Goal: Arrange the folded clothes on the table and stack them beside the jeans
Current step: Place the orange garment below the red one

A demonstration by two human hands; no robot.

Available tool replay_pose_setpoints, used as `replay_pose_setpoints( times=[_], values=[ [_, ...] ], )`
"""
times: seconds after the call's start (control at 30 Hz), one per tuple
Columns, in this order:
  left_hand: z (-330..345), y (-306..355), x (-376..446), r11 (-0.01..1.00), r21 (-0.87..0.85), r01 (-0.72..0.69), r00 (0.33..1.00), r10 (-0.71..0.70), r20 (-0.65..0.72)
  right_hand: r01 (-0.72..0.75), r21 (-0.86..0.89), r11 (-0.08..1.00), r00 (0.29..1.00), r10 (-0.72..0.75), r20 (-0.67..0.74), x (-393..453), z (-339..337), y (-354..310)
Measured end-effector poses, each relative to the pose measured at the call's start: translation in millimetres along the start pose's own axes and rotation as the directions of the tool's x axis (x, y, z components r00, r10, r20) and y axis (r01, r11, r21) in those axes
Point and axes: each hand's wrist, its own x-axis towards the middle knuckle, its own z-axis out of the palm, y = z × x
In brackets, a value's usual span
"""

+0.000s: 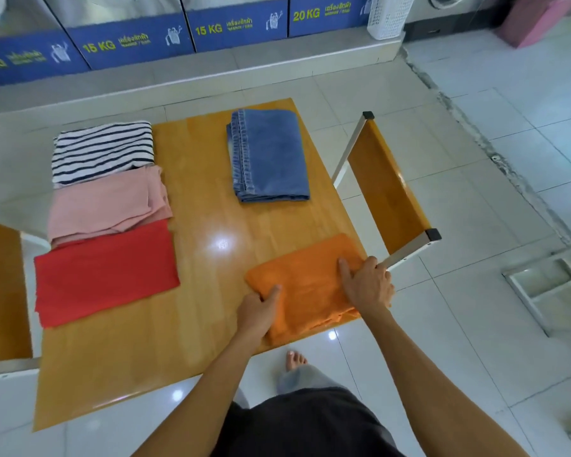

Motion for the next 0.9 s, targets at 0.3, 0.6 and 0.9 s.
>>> replay_pose_setpoints(
  times=[0.3, 0.6, 0.9],
  values=[
    [-41, -16, -10, 0.971, -0.155, -0.18, 0.958, 0.138, -0.249, 0.196, 0.324, 0.926, 0.967, -0.237, 0.092, -24, 14, -34],
    [-143, -65, -18, 0.909, -0.359, -0.212, 0.947, 0.1, -0.306, 0.06, 0.668, 0.742, 0.852, -0.387, 0.354, -86, 21, -112],
    [-261, -138, -37, 0.91, -0.383, -0.16, 0.917, -0.006, -0.398, 0.013, 0.749, 0.662, 0.74, -0.51, 0.438, -180, 49, -183]
  ],
)
